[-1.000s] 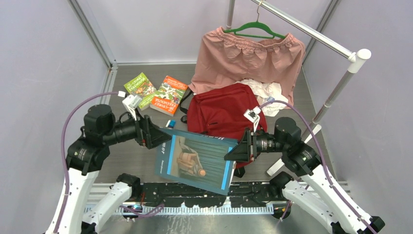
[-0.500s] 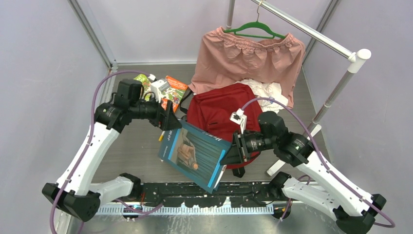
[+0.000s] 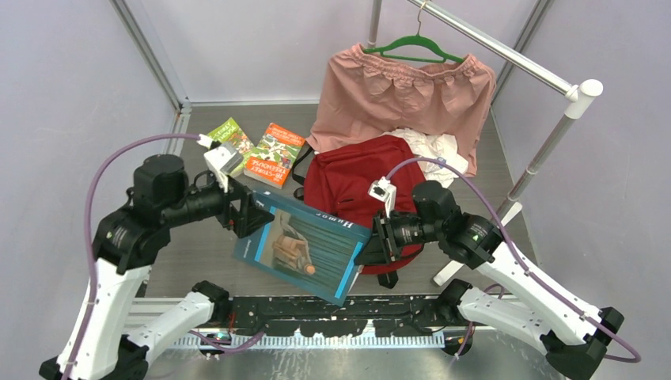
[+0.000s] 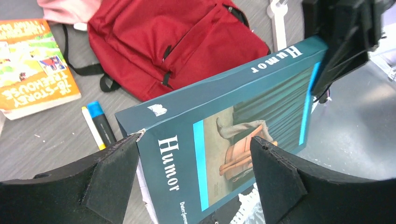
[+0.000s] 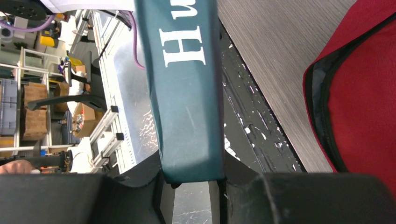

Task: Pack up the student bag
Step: Pick up the book from the center of the board.

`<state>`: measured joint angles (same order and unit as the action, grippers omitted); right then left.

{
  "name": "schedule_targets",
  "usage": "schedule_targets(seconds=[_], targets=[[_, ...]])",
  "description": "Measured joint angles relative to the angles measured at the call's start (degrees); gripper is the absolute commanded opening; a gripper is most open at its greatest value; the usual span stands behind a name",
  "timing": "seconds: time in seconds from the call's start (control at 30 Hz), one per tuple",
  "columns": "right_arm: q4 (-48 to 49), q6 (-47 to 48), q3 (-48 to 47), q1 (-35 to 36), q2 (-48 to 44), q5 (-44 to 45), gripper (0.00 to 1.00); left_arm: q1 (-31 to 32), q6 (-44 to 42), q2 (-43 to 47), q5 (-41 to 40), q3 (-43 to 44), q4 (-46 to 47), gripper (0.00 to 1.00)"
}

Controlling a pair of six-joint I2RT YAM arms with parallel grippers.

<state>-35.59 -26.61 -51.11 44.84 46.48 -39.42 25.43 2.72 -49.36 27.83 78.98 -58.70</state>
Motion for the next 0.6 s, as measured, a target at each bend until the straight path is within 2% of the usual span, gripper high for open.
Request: schedule_targets(seconds=[0.27, 0.6], targets=[[0.5, -0.7, 1.5, 0.3, -1.9, 3.9, 0.01, 0.6, 0.2, 0.2, -1.9, 3.2, 0.2, 0.89], [-1.9, -3.4, 3.5, 0.3, -8.1, 9.4, 0.01, 0.7, 0.4, -0.2, -16.5, 3.2, -0.3, 0.92]])
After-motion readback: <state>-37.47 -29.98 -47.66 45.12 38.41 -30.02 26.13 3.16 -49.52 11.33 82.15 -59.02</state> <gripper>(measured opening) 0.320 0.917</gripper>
